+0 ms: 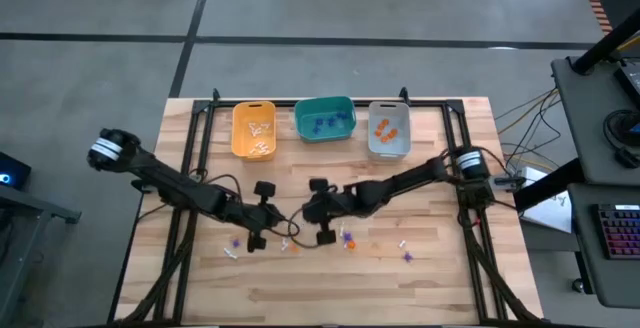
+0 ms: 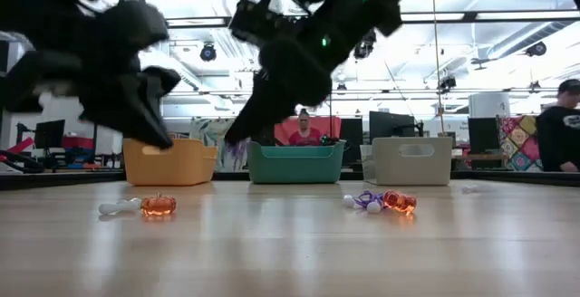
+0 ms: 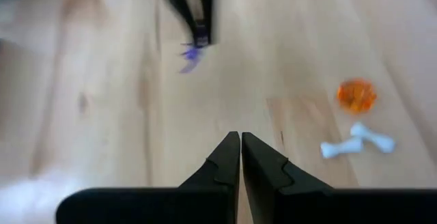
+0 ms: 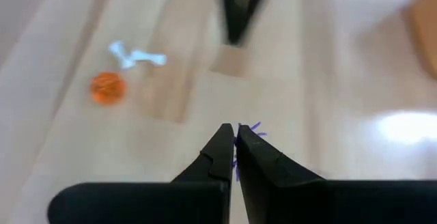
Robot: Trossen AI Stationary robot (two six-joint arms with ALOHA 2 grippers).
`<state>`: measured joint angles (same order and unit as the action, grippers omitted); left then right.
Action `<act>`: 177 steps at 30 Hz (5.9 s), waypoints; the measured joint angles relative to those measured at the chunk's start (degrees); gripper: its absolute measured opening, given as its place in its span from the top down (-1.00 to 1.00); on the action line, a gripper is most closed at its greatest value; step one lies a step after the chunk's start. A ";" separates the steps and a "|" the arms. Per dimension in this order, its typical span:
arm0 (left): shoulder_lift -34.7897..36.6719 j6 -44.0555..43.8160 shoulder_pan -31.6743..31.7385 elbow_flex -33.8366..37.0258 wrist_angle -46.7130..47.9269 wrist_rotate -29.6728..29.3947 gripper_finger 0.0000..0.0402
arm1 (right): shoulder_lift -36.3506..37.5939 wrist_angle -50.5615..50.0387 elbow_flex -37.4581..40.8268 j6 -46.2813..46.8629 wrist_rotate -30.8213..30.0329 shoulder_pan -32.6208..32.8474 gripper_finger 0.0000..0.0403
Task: Sort Halloween decoration
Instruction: Put the violet spider toy into the green bin, then put the white bone toy into the yellow bin
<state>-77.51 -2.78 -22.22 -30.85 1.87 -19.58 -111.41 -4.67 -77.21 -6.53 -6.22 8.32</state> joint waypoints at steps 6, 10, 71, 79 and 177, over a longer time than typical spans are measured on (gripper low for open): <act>9.13 -0.74 0.00 -0.08 0.54 -1.03 1.00 | 7.87 -5.82 -0.02 0.14 0.12 -5.74 0.96; 14.33 -0.96 0.00 -0.56 0.35 -4.24 1.00 | 11.52 -6.87 -0.04 -0.10 0.35 -11.71 0.96; 20.32 -8.55 0.09 -0.63 3.60 -7.32 1.00 | 14.55 -19.92 -3.46 15.31 7.30 -36.91 0.49; 20.32 -29.97 -0.01 -0.63 15.07 3.36 1.00 | 19.65 -39.54 -6.08 17.46 12.62 -27.61 0.60; -3.81 -8.52 -0.57 -34.26 62.78 8.78 1.00 | 20.54 -63.39 -5.86 27.02 15.22 8.54 0.69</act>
<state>-81.32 -11.30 -22.79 -65.11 64.66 -10.80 -90.87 -68.06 -83.07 20.49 9.00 16.86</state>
